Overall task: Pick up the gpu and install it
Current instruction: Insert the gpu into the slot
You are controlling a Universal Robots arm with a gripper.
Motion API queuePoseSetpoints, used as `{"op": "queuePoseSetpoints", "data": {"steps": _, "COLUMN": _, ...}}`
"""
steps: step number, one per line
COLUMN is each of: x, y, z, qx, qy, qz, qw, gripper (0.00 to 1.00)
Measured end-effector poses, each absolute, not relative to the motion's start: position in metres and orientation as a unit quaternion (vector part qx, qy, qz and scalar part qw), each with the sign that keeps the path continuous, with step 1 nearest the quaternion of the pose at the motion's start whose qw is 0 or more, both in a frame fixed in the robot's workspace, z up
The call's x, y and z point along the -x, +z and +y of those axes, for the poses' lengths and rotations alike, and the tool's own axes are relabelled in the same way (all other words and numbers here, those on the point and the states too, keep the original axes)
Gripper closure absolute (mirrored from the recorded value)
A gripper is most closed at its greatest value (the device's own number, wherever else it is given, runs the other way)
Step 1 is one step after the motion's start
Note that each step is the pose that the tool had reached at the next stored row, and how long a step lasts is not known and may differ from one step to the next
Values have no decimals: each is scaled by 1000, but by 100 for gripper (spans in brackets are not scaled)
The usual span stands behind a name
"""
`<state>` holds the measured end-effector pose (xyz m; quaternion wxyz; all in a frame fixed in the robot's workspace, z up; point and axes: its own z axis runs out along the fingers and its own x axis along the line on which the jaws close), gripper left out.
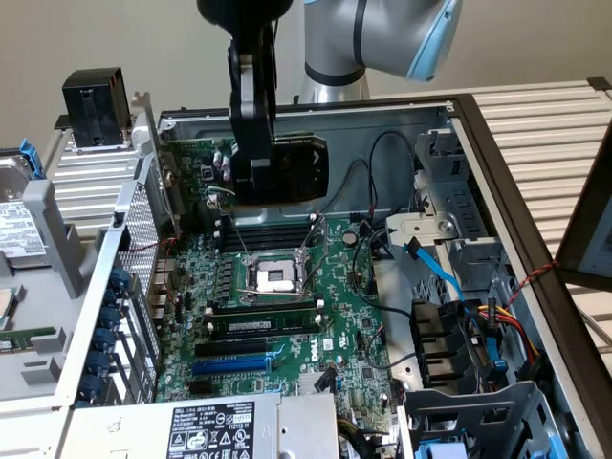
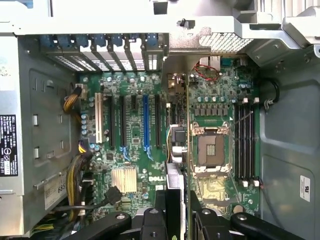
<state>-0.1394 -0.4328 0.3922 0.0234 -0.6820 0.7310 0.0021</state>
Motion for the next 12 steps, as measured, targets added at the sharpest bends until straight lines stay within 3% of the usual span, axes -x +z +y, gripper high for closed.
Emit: {"op": "queuePoseSetpoints", "data": {"steps": 12, "x": 144, "y": 385, "z": -427, "qx": 686, "qy": -3, "qz": 728, "qw": 23, "gripper": 73}}
